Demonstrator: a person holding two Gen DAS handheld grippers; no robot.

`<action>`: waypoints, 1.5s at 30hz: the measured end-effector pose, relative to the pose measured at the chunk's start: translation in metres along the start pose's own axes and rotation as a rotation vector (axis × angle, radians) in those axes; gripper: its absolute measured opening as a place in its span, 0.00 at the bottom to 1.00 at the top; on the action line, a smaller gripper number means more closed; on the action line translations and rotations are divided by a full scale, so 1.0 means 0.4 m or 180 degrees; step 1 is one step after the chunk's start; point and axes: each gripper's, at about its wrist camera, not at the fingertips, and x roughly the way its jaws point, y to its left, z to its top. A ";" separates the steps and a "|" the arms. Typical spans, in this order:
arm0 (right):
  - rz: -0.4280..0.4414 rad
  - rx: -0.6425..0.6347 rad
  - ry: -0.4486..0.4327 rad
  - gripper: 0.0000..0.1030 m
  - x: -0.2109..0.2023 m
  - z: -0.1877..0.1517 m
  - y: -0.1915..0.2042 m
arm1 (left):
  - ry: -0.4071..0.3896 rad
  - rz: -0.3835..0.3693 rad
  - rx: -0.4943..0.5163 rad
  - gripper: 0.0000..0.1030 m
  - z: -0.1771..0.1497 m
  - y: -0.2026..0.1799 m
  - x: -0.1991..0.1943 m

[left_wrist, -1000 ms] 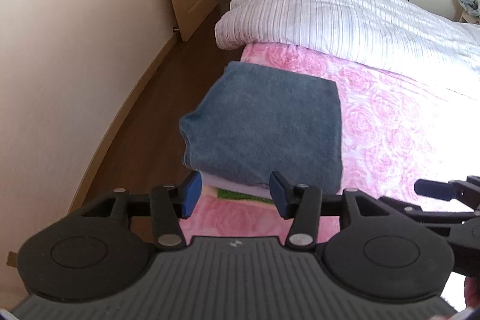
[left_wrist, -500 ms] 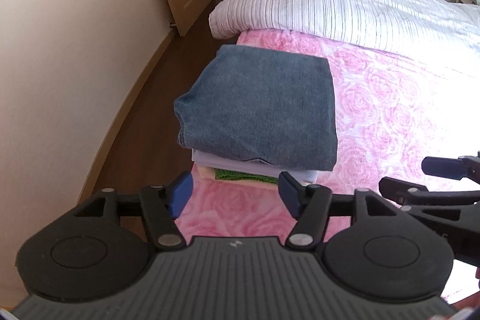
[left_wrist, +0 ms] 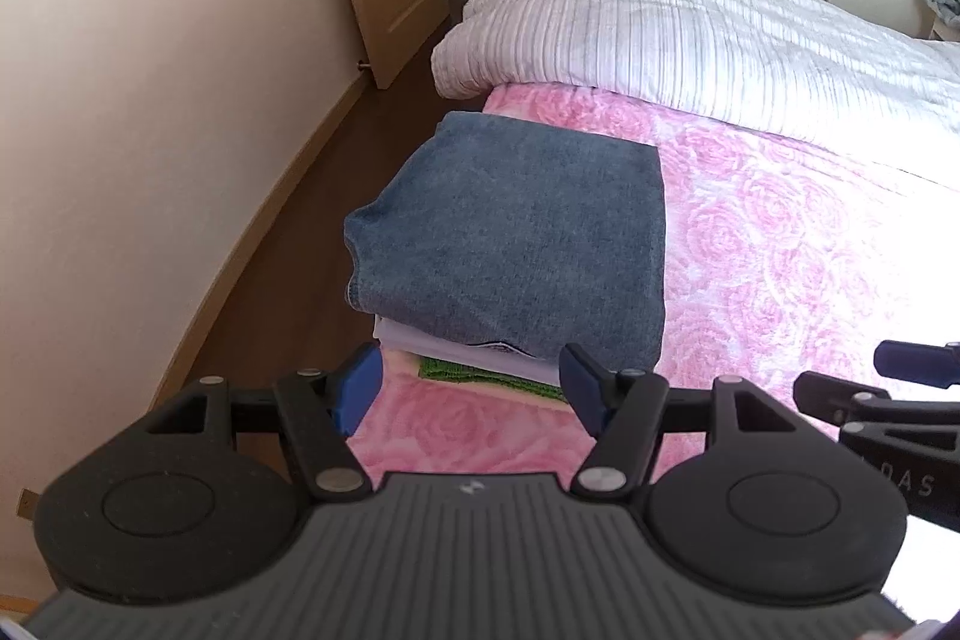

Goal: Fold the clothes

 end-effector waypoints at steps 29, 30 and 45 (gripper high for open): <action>0.1001 -0.1639 0.0279 0.59 -0.176 -0.025 -0.541 | 0.0194 0.0874 -0.1772 0.61 -0.165 -0.618 -0.320; 0.1017 -0.1635 0.0291 0.59 -0.181 -0.024 -0.557 | 0.0175 0.0874 -0.1772 0.61 -0.164 -0.639 -0.328; 0.1093 -0.1796 0.0339 0.59 -0.190 0.027 -0.705 | 0.0269 0.0733 -0.1919 0.61 -0.122 -0.820 -0.330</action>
